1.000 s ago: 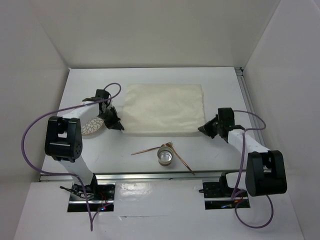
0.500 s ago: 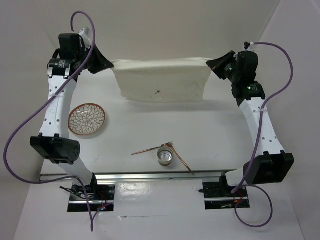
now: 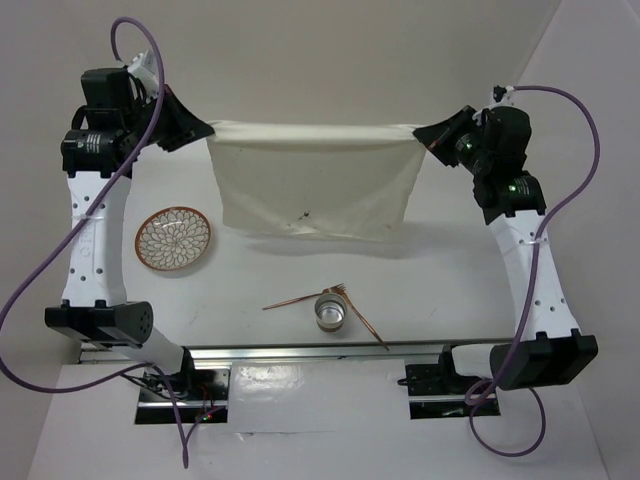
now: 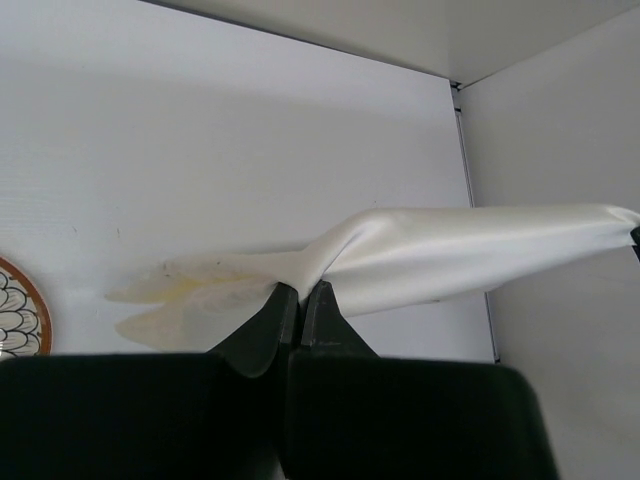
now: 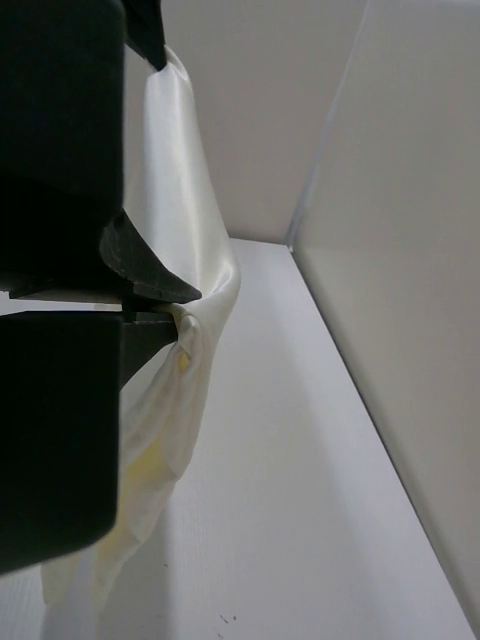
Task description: Set the dinner table for one person
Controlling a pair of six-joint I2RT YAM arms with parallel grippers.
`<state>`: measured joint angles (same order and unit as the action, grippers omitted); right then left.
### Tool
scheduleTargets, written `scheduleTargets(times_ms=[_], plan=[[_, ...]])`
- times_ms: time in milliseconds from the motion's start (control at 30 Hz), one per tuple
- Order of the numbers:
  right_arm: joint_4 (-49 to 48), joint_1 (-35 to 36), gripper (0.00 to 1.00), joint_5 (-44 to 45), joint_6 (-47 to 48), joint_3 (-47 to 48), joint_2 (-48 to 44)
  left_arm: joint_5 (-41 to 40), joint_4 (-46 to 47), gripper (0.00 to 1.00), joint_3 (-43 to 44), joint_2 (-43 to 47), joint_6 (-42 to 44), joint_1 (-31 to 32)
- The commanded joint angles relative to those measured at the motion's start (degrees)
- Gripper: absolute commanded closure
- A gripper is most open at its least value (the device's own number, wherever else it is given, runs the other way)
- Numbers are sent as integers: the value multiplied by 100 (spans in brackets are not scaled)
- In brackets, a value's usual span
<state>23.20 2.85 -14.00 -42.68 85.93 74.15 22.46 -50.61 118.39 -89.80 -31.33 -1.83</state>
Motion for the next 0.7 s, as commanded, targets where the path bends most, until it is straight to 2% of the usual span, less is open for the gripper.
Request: scheduleTargets(times_ms=[0, 433, 667], plan=[[0, -66, 100, 389, 198, 371, -349, -251, 86, 100, 123, 269, 312, -222], [175, -66, 100, 512, 400, 662, -410, -251, 149, 100, 9, 349, 312, -327], [606, -66, 100, 565, 461, 715, -1007, -251, 96, 100, -474, 1253, 312, -327]])
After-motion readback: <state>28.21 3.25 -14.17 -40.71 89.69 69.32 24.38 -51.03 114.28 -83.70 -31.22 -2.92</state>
